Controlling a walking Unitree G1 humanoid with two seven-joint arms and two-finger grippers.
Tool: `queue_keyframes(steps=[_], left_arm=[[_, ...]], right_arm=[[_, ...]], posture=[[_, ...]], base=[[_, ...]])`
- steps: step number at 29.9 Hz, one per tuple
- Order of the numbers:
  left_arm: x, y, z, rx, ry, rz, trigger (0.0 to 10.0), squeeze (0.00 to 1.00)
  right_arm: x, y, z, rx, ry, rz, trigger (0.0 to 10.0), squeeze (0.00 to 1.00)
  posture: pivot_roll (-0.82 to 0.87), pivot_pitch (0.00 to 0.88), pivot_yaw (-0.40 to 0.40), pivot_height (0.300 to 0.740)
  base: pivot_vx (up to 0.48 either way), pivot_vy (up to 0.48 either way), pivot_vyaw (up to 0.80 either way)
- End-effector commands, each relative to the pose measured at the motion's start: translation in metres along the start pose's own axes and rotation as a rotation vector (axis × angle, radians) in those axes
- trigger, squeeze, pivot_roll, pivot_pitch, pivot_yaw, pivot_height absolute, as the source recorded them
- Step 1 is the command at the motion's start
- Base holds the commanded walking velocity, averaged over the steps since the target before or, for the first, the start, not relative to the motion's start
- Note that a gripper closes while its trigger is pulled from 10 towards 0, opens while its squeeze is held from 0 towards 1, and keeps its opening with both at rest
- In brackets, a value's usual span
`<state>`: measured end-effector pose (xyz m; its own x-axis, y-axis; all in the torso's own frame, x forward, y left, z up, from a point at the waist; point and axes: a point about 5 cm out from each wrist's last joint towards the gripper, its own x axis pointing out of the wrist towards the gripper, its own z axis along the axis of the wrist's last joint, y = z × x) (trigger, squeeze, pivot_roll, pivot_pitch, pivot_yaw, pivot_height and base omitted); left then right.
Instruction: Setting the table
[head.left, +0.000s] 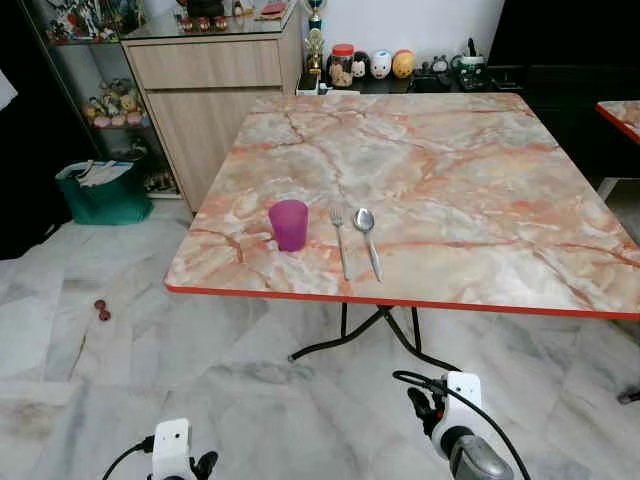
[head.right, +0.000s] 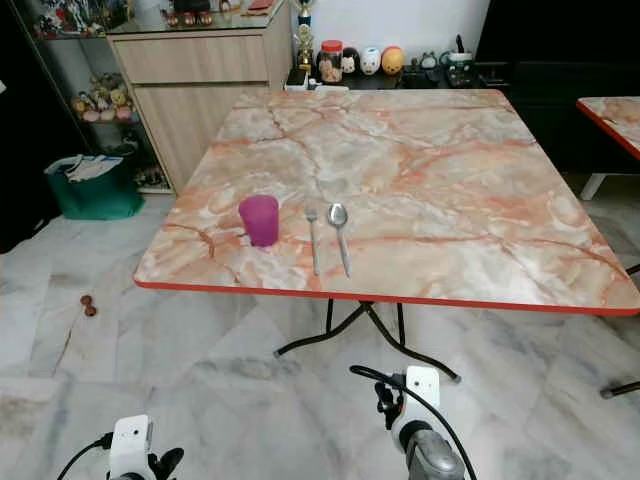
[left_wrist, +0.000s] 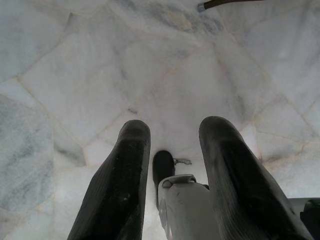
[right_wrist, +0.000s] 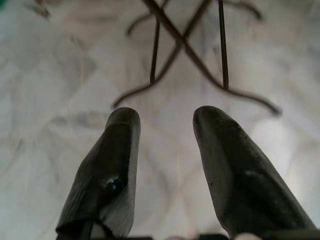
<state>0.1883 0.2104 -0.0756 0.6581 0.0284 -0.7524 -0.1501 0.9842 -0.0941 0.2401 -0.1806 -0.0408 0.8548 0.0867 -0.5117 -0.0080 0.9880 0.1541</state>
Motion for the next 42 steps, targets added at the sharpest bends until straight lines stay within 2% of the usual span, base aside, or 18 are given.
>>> queue_keyframes(steps=[1,6,9,13,15,19,20,21,22,24,27,30,32,36,42], left_arm=[[0.000,0.001,-0.001,0.003,0.002,0.005,10.0,0.00],[0.000,0.000,-0.001,0.006,0.002,0.002,10.0,0.00],[0.000,-0.001,-0.001,0.004,0.000,-0.002,10.0,0.00],[0.000,-0.002,-0.001,0.004,-0.002,-0.005,10.0,0.00],[0.000,-0.002,-0.001,0.011,-0.002,-0.009,10.0,0.00],[0.000,-0.002,-0.002,0.013,-0.001,-0.007,10.0,0.00],[-0.001,-0.001,-0.002,0.013,0.000,-0.005,10.0,0.00],[-0.001,-0.001,-0.002,0.013,0.000,-0.005,10.0,0.00],[-0.001,0.000,-0.002,0.014,0.000,-0.003,10.0,0.00],[-0.001,0.000,-0.002,0.017,-0.001,-0.002,10.0,0.00],[-0.001,0.001,-0.001,0.018,-0.010,0.003,10.0,0.00],[-0.001,0.001,0.000,0.021,-0.014,0.004,10.0,0.00],[-0.001,0.002,0.001,0.027,-0.020,0.009,10.0,0.00],[0.000,0.002,0.004,0.021,-0.035,0.015,10.0,0.00],[0.000,0.002,0.007,0.015,-0.046,0.022,10.0,0.00]], right_arm=[[0.002,0.002,0.014,-0.039,-0.086,0.018,10.0,1.00],[0.001,0.005,0.022,-0.067,-0.153,0.044,10.0,1.00],[-0.005,0.011,0.028,-0.110,-0.227,0.077,10.0,1.00],[-0.010,0.013,0.030,-0.114,-0.252,0.079,10.0,1.00],[-0.019,0.014,0.032,-0.138,-0.286,0.095,10.0,1.00],[-0.025,0.012,0.034,-0.137,-0.308,0.081,10.0,1.00],[-0.031,0.011,0.038,-0.140,-0.330,0.073,10.0,0.31],[-0.033,0.011,0.040,-0.142,-0.340,0.072,10.0,0.31],[-0.036,0.010,0.045,-0.150,-0.364,0.061,10.0,0.00],[-0.038,0.008,0.051,-0.154,-0.383,0.046,10.0,0.00],[-0.035,0.004,0.072,-0.149,-0.456,0.003,10.0,0.00],[-0.031,0.004,0.081,-0.157,-0.476,-0.003,10.0,0.00],[-0.021,0.004,0.109,-0.141,-0.538,-0.022,10.0,0.00],[-0.015,0.011,0.135,-0.143,-0.594,-0.003,10.0,0.00],[-0.012,0.014,0.149,-0.135,-0.609,0.006,10.0,0.00]], posture=[[-0.08,0.000,0.044,0.740],[-0.09,0.000,0.040,0.740],[-0.08,0.000,0.036,0.740],[-0.08,0.000,0.035,0.740],[-0.08,0.000,0.034,0.740],[-0.08,0.000,0.033,0.740],[-0.08,0.000,0.033,0.740],[-0.08,0.000,0.033,0.740],[-0.08,0.000,0.033,0.740],[-0.08,0.000,0.033,0.740],[-0.08,0.000,0.035,0.740],[-0.09,0.000,0.038,0.740],[-0.09,0.000,0.038,0.740],[-0.08,0.000,0.035,0.740],[-0.08,0.000,0.033,0.740]], base=[[0.000,0.000,0.00],[0.000,0.000,0.00],[0.000,0.000,0.00],[0.000,0.000,0.00],[0.000,0.000,0.00],[0.000,0.000,0.00],[0.000,0.000,0.00],[0.000,0.000,0.00],[0.000,0.000,0.00],[0.000,0.000,0.00],[0.000,0.000,0.00],[0.000,0.000,0.00],[0.000,0.000,0.00],[0.000,0.000,0.00],[0.000,0.000,0.00]])
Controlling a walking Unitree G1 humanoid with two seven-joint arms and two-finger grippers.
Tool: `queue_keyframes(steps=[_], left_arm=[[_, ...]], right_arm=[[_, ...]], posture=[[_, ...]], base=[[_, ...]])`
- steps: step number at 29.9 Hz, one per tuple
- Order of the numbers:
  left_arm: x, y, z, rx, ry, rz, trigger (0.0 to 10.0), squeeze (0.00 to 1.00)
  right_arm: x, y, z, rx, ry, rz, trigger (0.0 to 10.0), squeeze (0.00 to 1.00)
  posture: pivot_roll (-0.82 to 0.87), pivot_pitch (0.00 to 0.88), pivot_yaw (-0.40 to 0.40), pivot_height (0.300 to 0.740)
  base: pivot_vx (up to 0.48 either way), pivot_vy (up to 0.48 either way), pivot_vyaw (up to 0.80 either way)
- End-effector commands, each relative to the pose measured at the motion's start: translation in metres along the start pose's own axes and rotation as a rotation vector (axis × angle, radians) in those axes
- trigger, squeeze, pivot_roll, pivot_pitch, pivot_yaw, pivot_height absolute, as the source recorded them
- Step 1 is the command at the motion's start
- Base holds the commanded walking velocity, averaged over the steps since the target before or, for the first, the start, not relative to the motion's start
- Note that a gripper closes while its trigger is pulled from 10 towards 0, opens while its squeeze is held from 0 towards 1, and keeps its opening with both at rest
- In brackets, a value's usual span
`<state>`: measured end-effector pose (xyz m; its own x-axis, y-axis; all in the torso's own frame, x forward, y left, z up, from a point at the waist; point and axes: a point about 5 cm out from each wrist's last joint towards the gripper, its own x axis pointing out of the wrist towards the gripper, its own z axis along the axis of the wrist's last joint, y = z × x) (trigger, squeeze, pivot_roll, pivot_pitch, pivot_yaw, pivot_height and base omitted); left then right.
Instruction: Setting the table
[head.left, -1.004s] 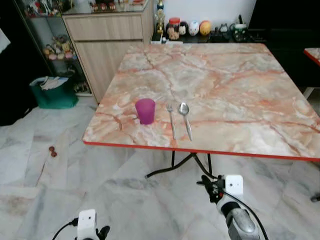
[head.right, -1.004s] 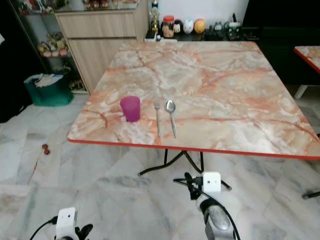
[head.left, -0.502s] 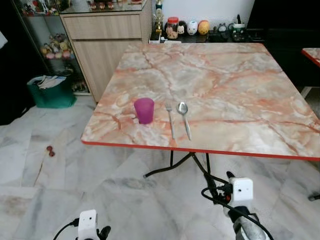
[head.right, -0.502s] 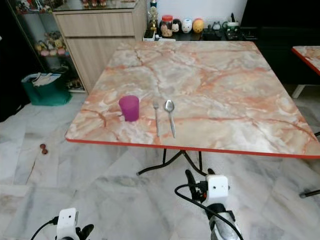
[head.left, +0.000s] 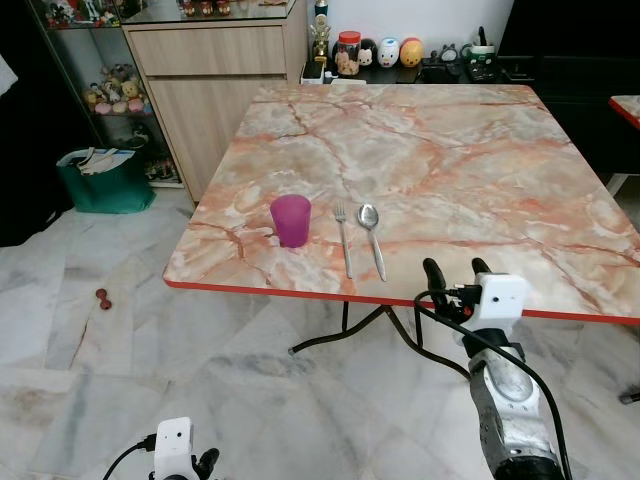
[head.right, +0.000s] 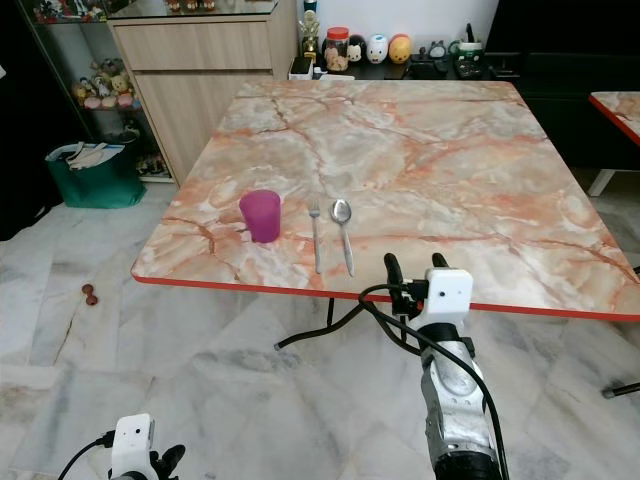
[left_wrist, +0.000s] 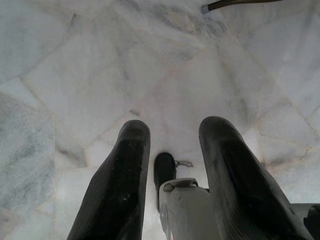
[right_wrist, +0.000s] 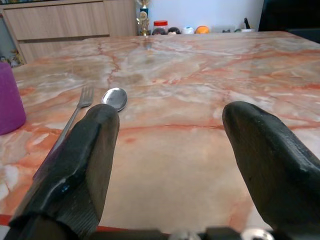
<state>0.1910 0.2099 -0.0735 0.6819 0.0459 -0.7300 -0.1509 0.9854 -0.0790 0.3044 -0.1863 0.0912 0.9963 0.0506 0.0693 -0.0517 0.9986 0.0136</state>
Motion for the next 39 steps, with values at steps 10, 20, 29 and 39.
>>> queue_keyframes(steps=[10,20,29,39], left_arm=[[-0.001,0.004,0.001,-0.016,-0.002,0.022,10.0,0.00],[-0.001,0.007,-0.001,-0.014,0.006,0.029,10.0,0.00],[-0.002,0.009,-0.001,0.001,0.003,0.032,10.0,0.00],[-0.002,0.009,0.000,-0.011,-0.011,0.023,10.0,0.00]], right_arm=[[0.010,-0.002,0.005,0.024,-0.003,-0.019,10.0,0.00],[0.016,0.001,0.009,0.031,-0.012,-0.015,10.0,0.00],[0.019,0.003,0.010,0.037,-0.017,-0.010,10.0,0.00],[0.020,0.004,0.010,0.041,-0.021,-0.006,10.0,0.00]], posture=[[-0.08,0.000,0.032,0.740],[-0.07,0.000,0.033,0.740],[-0.07,0.000,0.036,0.740],[-0.07,0.000,0.037,0.740]], base=[[0.000,0.074,0.00],[0.000,0.480,0.00],[0.000,0.107,0.00],[0.000,0.000,0.00]])
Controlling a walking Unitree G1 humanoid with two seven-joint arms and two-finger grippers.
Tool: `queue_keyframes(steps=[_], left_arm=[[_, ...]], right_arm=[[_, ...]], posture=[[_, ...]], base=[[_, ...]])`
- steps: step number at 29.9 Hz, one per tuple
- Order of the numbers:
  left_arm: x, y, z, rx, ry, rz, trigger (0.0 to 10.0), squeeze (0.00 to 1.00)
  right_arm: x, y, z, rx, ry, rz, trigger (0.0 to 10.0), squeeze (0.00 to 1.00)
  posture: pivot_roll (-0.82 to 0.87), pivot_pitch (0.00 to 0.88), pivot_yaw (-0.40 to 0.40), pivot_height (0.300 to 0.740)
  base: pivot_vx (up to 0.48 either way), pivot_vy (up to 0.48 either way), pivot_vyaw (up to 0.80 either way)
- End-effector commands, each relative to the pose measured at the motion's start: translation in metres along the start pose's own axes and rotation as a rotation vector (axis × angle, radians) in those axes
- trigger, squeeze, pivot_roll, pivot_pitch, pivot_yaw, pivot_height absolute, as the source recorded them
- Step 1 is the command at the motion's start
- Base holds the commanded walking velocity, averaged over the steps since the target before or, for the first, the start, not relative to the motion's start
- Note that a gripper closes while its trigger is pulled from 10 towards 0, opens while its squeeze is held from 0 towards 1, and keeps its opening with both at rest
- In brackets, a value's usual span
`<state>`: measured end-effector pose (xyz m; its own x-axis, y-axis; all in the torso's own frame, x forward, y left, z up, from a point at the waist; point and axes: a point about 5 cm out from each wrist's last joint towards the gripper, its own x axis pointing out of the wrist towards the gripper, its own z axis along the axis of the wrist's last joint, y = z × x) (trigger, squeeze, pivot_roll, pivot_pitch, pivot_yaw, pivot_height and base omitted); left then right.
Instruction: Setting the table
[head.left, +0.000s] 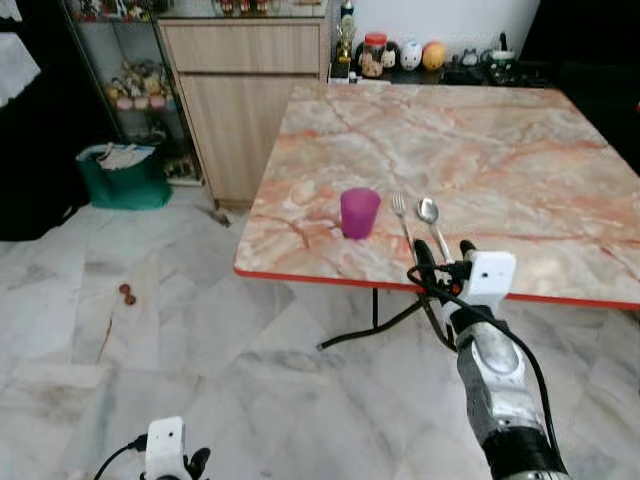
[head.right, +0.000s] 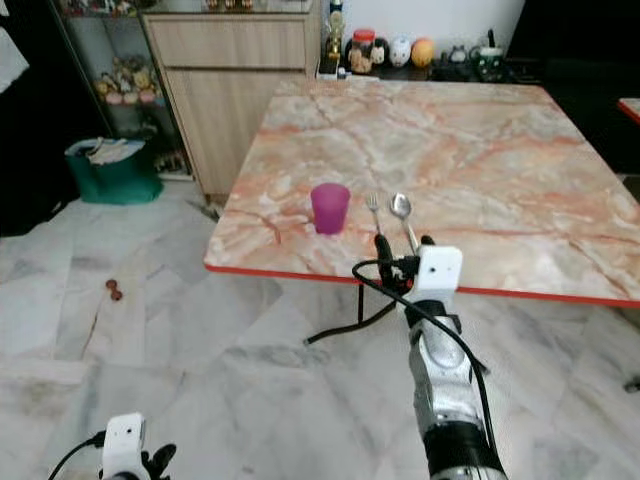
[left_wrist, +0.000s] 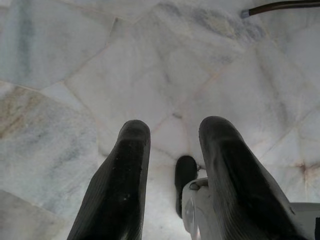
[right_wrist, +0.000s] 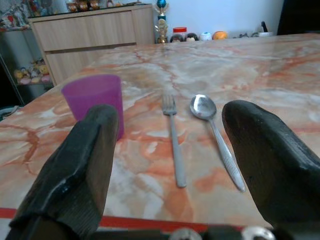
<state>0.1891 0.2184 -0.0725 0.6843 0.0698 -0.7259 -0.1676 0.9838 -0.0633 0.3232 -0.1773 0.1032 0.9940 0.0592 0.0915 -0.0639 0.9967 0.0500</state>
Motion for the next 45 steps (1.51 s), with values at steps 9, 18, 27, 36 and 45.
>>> queue_keyframes(steps=[9,18,27,36,45], left_arm=[[0.001,-0.005,0.001,-0.006,-0.009,-0.024,10.0,0.00],[0.001,-0.006,0.002,-0.004,-0.011,-0.027,10.0,0.00],[0.001,-0.005,0.002,-0.003,-0.013,-0.025,10.0,0.00],[0.001,-0.006,0.002,-0.002,-0.016,-0.025,10.0,0.00],[0.001,-0.007,0.000,0.002,-0.007,-0.025,10.0,0.00]], right_arm=[[0.000,-0.004,-0.001,0.006,0.001,-0.017,10.0,0.00],[0.001,-0.004,0.000,0.005,-0.001,-0.016,10.0,0.00],[0.001,-0.009,0.003,-0.001,-0.021,-0.050,10.0,0.00],[-0.004,-0.014,0.004,-0.015,-0.020,-0.078,10.0,0.00],[-0.016,-0.029,-0.008,-0.044,0.095,-0.153,10.0,0.00]], posture=[[-0.07,0.000,0.037,0.740],[-0.07,0.000,0.038,0.740],[-0.07,0.000,0.037,0.740],[-0.07,0.000,0.033,0.740],[-0.08,0.000,0.032,0.740]], base=[[0.192,0.000,0.00],[0.313,0.000,0.00],[0.316,0.000,0.00],[0.035,0.000,0.00],[0.000,0.000,0.00]])
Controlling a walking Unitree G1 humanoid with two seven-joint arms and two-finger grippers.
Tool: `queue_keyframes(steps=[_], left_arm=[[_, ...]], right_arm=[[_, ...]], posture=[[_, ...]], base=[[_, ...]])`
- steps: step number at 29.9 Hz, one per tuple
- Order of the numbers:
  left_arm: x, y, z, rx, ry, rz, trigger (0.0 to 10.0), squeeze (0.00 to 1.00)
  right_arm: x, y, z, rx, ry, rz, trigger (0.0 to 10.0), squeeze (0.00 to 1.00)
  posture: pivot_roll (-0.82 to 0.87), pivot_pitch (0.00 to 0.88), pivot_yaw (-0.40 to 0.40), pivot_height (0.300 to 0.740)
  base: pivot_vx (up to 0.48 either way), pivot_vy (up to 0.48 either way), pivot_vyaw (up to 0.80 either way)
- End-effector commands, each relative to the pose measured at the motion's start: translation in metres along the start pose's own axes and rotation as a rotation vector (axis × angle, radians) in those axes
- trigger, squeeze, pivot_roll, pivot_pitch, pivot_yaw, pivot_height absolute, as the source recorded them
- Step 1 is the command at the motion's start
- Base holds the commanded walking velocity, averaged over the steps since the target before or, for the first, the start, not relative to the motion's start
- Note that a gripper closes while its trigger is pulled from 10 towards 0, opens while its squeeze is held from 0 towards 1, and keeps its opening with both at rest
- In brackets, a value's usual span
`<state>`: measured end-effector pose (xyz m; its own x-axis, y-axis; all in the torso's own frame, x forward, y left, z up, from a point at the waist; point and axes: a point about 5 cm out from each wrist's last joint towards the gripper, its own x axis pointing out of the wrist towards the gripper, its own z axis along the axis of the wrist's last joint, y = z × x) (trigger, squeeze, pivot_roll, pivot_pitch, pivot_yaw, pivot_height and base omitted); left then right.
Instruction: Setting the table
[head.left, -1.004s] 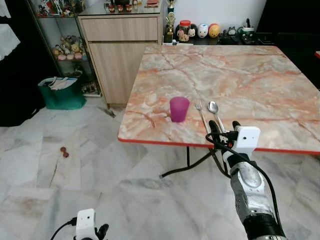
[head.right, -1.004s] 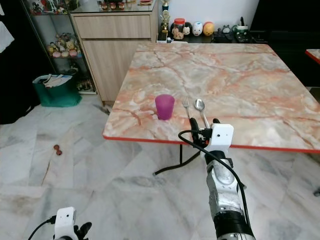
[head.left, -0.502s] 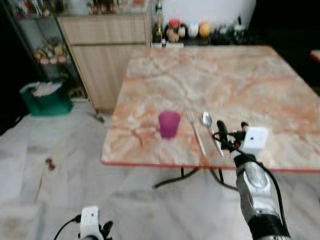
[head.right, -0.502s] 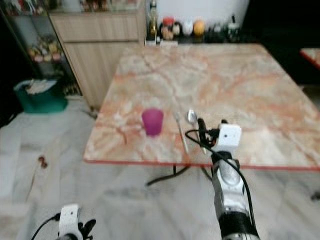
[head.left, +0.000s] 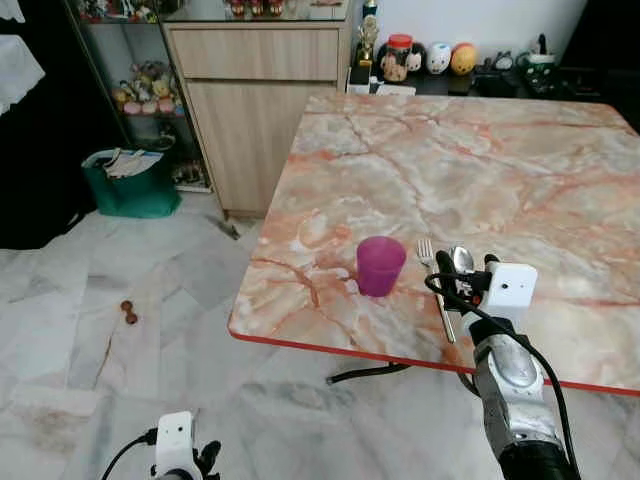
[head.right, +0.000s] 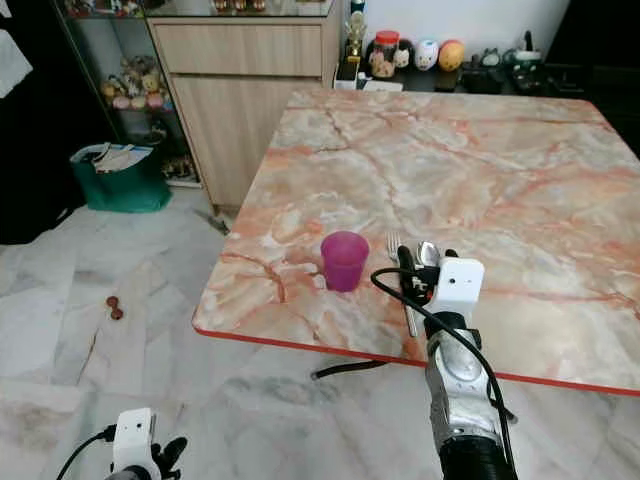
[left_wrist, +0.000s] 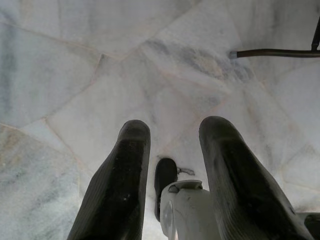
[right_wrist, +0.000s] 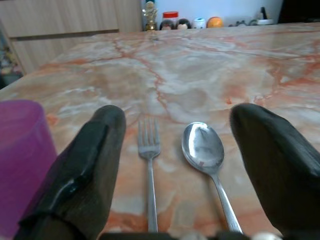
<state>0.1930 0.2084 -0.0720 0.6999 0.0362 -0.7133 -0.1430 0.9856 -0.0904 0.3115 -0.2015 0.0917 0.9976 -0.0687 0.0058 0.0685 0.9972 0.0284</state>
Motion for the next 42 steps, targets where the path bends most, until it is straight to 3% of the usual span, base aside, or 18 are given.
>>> queue_keyframes(steps=[1,13,18,20,25,42], left_arm=[[-0.001,0.004,-0.001,0.003,0.007,0.012,10.0,0.00],[-0.001,0.003,-0.002,0.027,0.008,0.001,10.0,0.00],[-0.001,0.003,-0.001,0.030,0.008,0.000,10.0,0.00],[-0.001,0.003,-0.001,0.033,0.009,-0.002,10.0,0.00],[-0.001,0.003,-0.002,0.045,0.014,-0.008,10.0,0.00],[-0.002,0.003,-0.005,0.054,0.024,-0.006,10.0,0.00]], right_arm=[[-0.001,-0.005,0.001,-0.016,0.013,-0.022,10.0,0.00],[0.024,-0.035,0.008,-0.030,0.181,-0.131,10.0,0.00],[0.028,-0.031,0.004,-0.022,0.246,-0.067,10.0,0.00],[0.030,-0.022,0.002,-0.004,0.264,-0.001,10.0,0.00],[0.033,-0.017,0.000,0.057,0.301,0.001,10.0,0.00],[0.040,-0.031,-0.001,0.099,0.358,-0.090,10.0,0.00]], posture=[[-0.08,0.000,0.032,0.740],[-0.08,0.000,0.036,0.740],[-0.08,0.000,0.037,0.740],[-0.07,0.000,0.040,0.740],[-0.07,0.000,0.043,0.740],[-0.06,0.000,0.041,0.740]], base=[[0.000,0.000,0.00],[0.000,0.000,0.00],[0.000,0.000,0.00],[0.000,0.000,0.00],[0.000,0.000,0.00],[0.000,0.000,0.00]])
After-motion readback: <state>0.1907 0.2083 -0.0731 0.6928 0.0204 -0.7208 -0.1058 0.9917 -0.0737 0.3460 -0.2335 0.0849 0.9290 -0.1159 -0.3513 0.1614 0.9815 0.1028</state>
